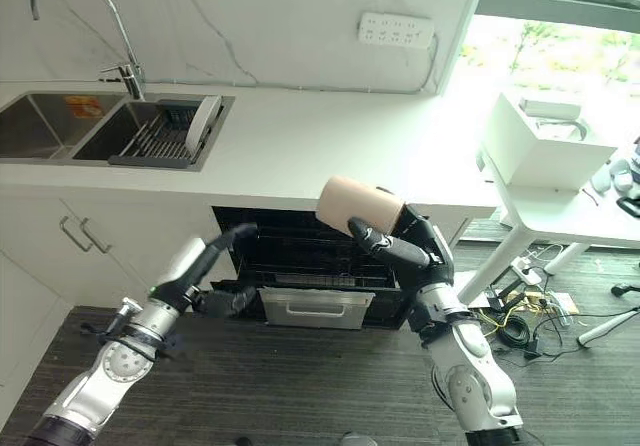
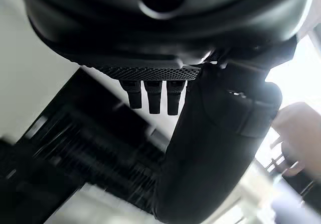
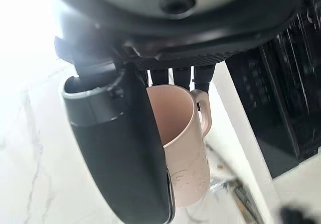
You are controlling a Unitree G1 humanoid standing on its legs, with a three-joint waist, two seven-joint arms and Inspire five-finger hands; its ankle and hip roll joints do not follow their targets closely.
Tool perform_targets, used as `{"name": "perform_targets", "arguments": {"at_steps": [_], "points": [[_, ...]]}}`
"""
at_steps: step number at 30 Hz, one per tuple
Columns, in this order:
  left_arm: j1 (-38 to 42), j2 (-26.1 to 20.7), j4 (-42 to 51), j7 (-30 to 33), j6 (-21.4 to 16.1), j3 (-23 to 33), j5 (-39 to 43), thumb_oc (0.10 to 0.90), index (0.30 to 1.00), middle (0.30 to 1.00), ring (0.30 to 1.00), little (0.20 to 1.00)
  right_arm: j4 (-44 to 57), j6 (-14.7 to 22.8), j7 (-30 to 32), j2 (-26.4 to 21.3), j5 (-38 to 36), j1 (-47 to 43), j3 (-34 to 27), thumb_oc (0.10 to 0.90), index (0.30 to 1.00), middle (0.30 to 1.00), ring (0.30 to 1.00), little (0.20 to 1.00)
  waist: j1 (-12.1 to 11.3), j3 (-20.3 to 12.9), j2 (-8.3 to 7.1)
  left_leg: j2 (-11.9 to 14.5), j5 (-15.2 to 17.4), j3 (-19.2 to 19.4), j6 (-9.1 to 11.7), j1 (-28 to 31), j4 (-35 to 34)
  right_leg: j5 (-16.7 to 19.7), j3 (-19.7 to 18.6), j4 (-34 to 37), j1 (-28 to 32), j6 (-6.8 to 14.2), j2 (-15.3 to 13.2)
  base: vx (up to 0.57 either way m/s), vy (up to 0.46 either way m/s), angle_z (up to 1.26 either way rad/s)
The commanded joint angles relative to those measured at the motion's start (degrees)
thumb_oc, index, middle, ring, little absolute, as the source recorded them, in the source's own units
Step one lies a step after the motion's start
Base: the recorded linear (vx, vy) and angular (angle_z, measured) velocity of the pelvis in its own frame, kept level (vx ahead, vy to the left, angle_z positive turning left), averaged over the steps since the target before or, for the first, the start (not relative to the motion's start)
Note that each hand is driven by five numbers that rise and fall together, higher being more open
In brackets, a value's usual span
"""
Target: Place the dishes in the dishwasher.
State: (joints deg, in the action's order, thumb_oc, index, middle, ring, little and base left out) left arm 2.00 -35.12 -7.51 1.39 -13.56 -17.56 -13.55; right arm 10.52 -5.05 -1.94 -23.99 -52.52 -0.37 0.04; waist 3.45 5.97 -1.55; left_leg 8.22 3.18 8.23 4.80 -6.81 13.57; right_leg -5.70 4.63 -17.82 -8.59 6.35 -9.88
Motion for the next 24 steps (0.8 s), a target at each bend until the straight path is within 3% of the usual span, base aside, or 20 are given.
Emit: {"name": "perform_targets", "arguments": {"at_steps": [1, 6, 11, 19, 24], "points": [[7.9, -1.0, 0.9, -0.2, 0.7, 0.4, 5.2, 0.8, 0.9, 0.9, 0.9, 0.9, 9.3, 8.2, -4.6, -1.4, -3.1, -6.5, -3.9, 0.4, 0.3, 0.3, 0.3, 0.3, 1.0, -0.7, 1.13, 4.3, 7.1, -2.3, 1.3, 3.2, 3.6, -0.6, -1.1, 0.6, 1.5, 4.1, -2.0, 0.01, 0.003, -0.12], [9.7, -0.3, -2.7, 1.5, 3.5, -1.6, 3.8, 0.8, 0.9, 0.9, 0.9, 0.9, 10.4, 7.4, -4.8, -1.9, -2.6, -7.0, -3.6, 0.4, 0.3, 0.3, 0.3, 0.3, 2.2, -0.7, 1.49, 4.6, 7.1, -1.3, 1.4, 3.5, 3.6, -0.5, -2.2, 0.6, 1.3, 4.1, -1.5, 0.02, 0.011, -0.14], [12.1, 0.4, -6.4, 5.3, 3.1, -2.8, 2.5, 0.8, 0.9, 0.9, 0.9, 0.9, 11.1, 5.9, -4.3, -2.7, -2.3, -7.3, -3.8, 0.4, 0.3, 0.3, 0.3, 0.3, 3.4, -0.6, 1.65, 5.0, 7.1, -0.4, 1.4, 3.7, 3.6, -0.4, -3.5, 0.6, 0.9, 4.0, -1.1, 0.07, 0.006, -0.14], [13.5, 0.8, -1.5, 8.2, 2.6, 0.6, 2.6, 0.8, 0.9, 0.9, 0.9, 0.9, 11.2, 3.9, -4.6, -3.0, -1.0, -7.0, -4.7, 0.4, 0.3, 0.3, 0.3, 0.3, 4.1, 1.0, 1.38, 5.4, 6.4, -0.3, 1.7, 2.2, 3.6, 0.2, -4.6, 0.6, -0.9, 3.8, -0.5, 0.02, -0.002, -0.07], [16.9, -0.7, -2.3, 9.7, 6.7, -1.8, -1.0, 0.8, 0.9, 0.9, 0.9, 0.9, 9.8, 4.1, -3.8, -3.5, 0.0, -10.0, -3.2, 0.4, 0.3, 0.3, 0.3, 0.3, 4.4, 2.2, 0.9, 5.2, 5.9, -0.7, 1.7, 0.2, 3.6, 0.9, -5.0, 0.6, -2.9, 3.7, -0.2, -0.09, -0.003, -0.01]]}}
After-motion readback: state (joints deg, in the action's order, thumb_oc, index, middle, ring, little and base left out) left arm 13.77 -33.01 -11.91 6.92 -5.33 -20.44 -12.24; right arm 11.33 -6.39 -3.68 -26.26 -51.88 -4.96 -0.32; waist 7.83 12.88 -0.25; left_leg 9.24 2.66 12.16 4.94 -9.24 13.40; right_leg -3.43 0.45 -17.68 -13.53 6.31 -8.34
